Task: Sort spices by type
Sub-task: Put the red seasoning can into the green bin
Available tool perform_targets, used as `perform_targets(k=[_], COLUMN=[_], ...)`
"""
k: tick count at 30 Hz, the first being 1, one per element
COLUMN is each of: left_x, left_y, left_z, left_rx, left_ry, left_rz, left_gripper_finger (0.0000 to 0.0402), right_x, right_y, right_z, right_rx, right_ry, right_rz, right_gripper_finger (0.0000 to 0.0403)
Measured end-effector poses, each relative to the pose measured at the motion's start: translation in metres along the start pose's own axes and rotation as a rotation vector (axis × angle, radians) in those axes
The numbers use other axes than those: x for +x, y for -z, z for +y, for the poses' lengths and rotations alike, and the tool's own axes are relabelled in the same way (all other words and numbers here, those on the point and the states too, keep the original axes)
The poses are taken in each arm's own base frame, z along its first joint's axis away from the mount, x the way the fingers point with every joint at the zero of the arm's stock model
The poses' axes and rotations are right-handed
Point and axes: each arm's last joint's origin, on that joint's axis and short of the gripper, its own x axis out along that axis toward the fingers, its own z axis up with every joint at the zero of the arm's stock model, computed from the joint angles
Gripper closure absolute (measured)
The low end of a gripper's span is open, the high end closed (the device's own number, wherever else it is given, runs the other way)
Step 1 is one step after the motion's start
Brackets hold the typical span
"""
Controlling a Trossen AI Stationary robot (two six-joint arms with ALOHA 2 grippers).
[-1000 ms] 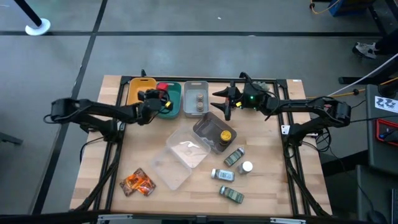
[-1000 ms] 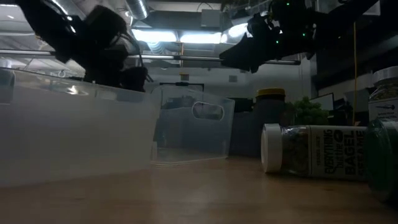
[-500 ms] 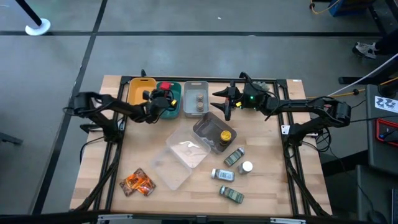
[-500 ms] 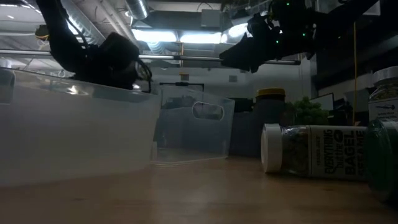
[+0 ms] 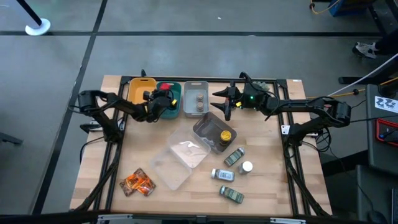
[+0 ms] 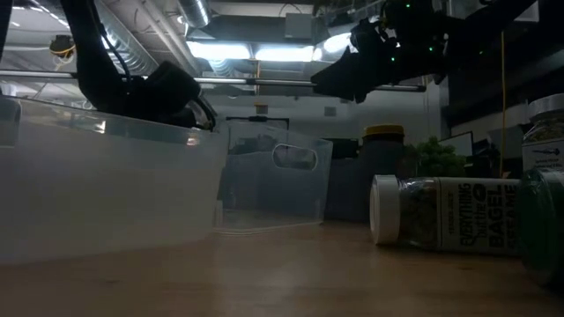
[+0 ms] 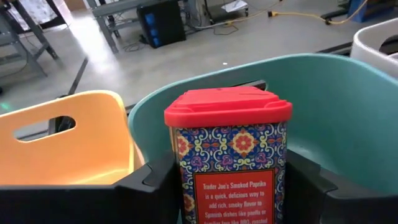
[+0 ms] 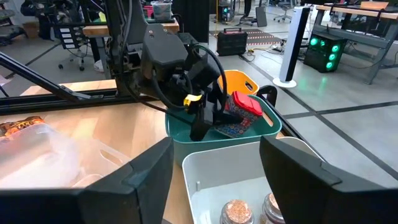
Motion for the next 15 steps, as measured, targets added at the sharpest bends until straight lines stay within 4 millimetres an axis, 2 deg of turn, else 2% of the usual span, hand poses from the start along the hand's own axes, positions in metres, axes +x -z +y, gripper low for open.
perform_targets(k=[7, 15], left_x=[0.0051, 0.0072], left_y=[-0.0001, 0.0003], left_z=[0.0018, 0.0023], left_rx=[-0.009, -0.008], left_ry=[0.074, 0.121], left_rz=[0.04, 0.065], left_gripper_finger=[0.019, 0.0181], right_x=[-0.0001, -0.0001], right_y=[0.0001, 0.0026], right_z=[0.0, 0.0001], right_rx=[0.0, 0.006], right_ry=[0.0, -0.001], right_rz=[0.002, 0.028], right_gripper_finger=[0.0164, 0.0164])
